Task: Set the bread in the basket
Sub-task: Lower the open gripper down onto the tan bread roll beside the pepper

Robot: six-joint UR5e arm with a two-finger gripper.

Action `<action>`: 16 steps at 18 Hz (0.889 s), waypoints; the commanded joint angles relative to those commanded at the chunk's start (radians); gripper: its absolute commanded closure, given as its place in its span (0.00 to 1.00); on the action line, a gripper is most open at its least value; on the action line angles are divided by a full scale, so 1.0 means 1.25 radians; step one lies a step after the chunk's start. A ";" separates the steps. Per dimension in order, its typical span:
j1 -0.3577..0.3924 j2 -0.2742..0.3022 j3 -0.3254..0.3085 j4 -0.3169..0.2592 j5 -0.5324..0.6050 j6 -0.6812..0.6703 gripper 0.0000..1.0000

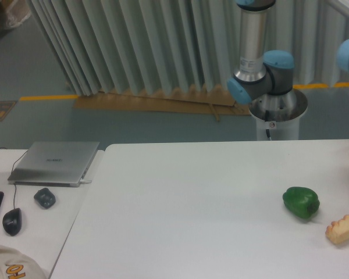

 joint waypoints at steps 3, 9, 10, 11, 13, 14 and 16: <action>-0.074 -0.049 0.001 0.020 0.110 -0.047 0.00; -0.190 -0.198 0.022 0.023 0.345 -0.018 0.00; -0.192 -0.201 0.025 0.023 0.345 0.015 0.00; -0.192 -0.205 0.025 0.023 0.345 0.055 0.00; -0.189 -0.211 0.031 0.026 0.344 0.086 0.00; -0.187 -0.217 0.039 0.026 0.343 0.089 0.00; -0.183 -0.228 0.061 0.026 0.338 0.091 0.00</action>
